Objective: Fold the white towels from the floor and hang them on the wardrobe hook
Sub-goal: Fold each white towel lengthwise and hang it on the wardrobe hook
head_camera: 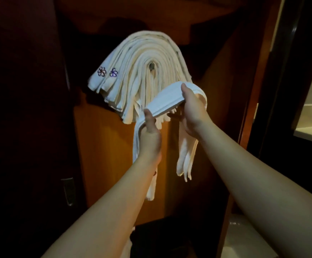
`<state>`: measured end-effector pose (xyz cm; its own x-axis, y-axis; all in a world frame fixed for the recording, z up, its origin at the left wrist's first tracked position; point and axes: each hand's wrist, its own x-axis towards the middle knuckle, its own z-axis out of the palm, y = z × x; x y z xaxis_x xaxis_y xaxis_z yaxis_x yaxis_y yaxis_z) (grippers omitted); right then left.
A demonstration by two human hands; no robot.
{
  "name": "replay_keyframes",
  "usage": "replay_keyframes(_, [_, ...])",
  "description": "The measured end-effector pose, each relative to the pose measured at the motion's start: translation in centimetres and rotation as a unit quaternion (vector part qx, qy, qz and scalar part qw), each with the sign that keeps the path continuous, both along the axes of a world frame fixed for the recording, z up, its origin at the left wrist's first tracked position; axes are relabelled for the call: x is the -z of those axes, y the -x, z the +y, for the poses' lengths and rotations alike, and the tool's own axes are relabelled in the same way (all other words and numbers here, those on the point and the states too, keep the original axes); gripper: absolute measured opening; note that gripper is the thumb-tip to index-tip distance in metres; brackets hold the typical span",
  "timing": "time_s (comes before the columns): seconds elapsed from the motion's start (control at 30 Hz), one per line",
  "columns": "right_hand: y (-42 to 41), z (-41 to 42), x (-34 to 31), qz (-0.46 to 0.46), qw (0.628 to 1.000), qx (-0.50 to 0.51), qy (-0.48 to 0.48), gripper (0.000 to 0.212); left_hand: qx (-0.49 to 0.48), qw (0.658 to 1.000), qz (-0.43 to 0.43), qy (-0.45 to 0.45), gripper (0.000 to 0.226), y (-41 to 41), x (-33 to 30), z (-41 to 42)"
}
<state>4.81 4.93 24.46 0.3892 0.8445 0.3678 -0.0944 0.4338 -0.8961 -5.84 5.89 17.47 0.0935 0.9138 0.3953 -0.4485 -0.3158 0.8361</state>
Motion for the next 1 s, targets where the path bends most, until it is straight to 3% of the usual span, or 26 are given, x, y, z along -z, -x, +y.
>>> replay_keyframes(0.07, [-0.7, 1.5, -0.9, -0.115, 0.993, 0.033, 0.025, 0.079, -0.065, 0.998, -0.02, -0.01, 0.054, 1.0, -2.0, 2.4])
replay_keyframes(0.13, [-1.1, 3.0, -2.5, -0.207, 0.976, 0.057, 0.032, 0.095, -0.095, 0.994, -0.047, -0.006, 0.051, 2.2, -4.5, 5.0])
replay_keyframes(0.3, [-2.3, 7.5, -7.0, -0.328, 0.939, 0.103, 0.015, 0.083, -0.125, 0.991, 0.009, -0.042, 0.037, 5.1, -10.7, 11.0])
replay_keyframes(0.5, [-4.3, 12.8, -12.8, -0.37, 0.927, 0.069, -0.01, 0.089, -0.187, 0.975, 0.073, -0.09, 0.037, 7.4, -17.3, 17.3])
replay_keyframes(0.67, [-6.4, 16.5, -17.6, -0.331, 0.938, 0.047, -0.092, 0.052, -0.212, 0.96, 0.119, -0.136, 0.072, 7.3, -21.6, 21.7])
replay_keyframes(0.73, [-7.4, 18.1, -19.2, -0.337, 0.934, 0.047, -0.108, 0.045, -0.235, 0.944, 0.15, -0.177, 0.073, 6.9, -22.9, 23.4])
replay_keyframes(0.87, [-9.8, 21.3, -22.1, -0.376, 0.918, 0.069, -0.108, 0.054, -0.194, 0.944, 0.181, -0.194, 0.075, 6.8, -25.6, 26.3])
replay_keyframes(1.0, [-11.9, 24.0, -24.4, -0.44, 0.885, 0.125, -0.088, 0.084, -0.168, 0.936, 0.23, -0.205, 0.085, 6.6, -28.4, 28.6])
